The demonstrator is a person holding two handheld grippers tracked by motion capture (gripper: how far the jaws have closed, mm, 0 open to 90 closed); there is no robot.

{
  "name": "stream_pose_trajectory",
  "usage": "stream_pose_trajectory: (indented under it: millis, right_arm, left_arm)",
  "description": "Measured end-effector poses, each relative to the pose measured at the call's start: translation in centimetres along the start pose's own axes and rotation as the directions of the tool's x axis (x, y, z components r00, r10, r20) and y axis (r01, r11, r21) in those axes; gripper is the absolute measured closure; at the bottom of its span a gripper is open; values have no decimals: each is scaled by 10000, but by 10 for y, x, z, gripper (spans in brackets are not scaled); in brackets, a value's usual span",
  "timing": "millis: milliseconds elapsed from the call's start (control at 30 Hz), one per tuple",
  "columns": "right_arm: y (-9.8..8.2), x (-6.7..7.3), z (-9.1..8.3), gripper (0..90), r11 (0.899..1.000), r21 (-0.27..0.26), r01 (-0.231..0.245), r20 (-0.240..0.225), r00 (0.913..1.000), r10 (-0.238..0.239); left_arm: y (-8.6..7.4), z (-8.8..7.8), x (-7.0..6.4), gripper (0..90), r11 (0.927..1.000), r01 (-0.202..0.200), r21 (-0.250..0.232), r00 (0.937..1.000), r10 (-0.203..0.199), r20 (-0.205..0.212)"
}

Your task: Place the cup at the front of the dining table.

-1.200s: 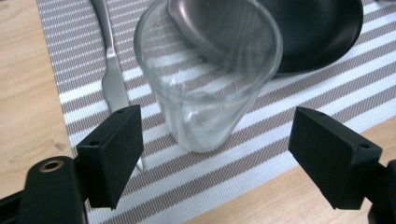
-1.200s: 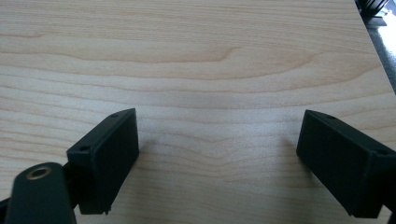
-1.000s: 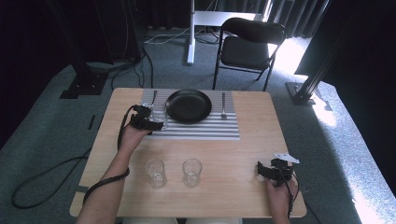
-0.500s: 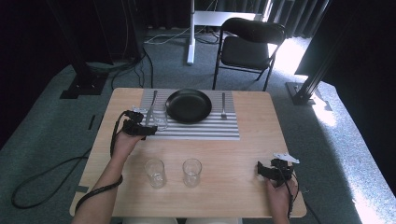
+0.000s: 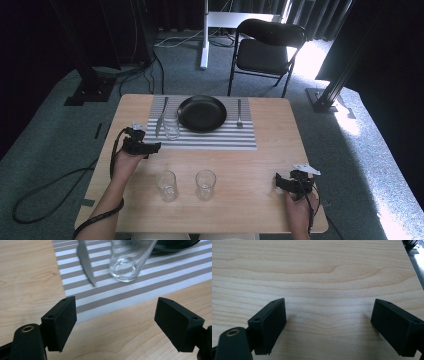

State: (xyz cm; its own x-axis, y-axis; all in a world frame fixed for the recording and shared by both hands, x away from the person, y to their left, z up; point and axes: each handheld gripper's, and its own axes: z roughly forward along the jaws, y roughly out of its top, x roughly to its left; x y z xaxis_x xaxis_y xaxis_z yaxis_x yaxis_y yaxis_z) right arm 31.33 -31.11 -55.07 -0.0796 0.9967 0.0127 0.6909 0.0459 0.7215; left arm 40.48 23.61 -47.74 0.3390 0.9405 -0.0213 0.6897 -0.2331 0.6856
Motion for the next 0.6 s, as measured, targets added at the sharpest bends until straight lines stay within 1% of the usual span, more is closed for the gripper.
stream_pose_trajectory:
  millis: [67,133,167,200,233,300,367,433,500,533,567,600]
  right_arm:
    - [0,0,0,123,10000,0,1,0,10000,-1]
    - [0,0,0,123,10000,0,0,-1,10000,0]
    - [0,0,0,123,10000,-1,0,0,10000,0]
    - [0,0,0,123,10000,-1,0,0,10000,0]
    - [0,0,0,123,10000,0,-2,-1,10000,2]
    - [0,0,0,123,10000,-1,2,0,10000,-2]
    - [0,0,0,123,10000,2,-4,-1,10000,4]
    - [0,0,0,123,10000,0,1,0,10000,-1]
    - [0,0,0,122,10000,-2,2,0,10000,-2]
    - [0,0,0,122,10000,-1,1,0,10000,-1]
    - [0,0,0,123,10000,-1,1,-1,10000,-1]
    - [0,0,0,123,10000,-2,3,0,10000,-3]
  left_arm:
    - [-4,-2,2,187,9999,141,-47,9999,-141,-5]
    - [-8,-4,5,187,9998,197,-12,9998,-198,-78]
    - [-9,-5,6,187,9996,282,-34,9996,-282,-34]
    - [-11,-7,7,187,9994,335,-83,9994,-335,25]
    - [-12,-9,8,187,9992,389,-129,9992,-390,-58]
    - [-13,-12,9,187,9988,443,-211,9990,-444,-39]
    - [-16,-15,9,186,9992,347,-216,9994,-349,-85]
    - [-19,-17,8,186,9993,274,-265,9993,-280,-243]
    - [-22,-17,7,186,9998,121,-182,9993,-127,-356]
    - [-24,-18,7,186,9998,112,-169,9994,-117,-327]
    - [-26,-18,8,186,9995,225,-202,9994,-230,-259]
    - [-28,-18,8,186,9996,239,-153,9995,-243,-211]
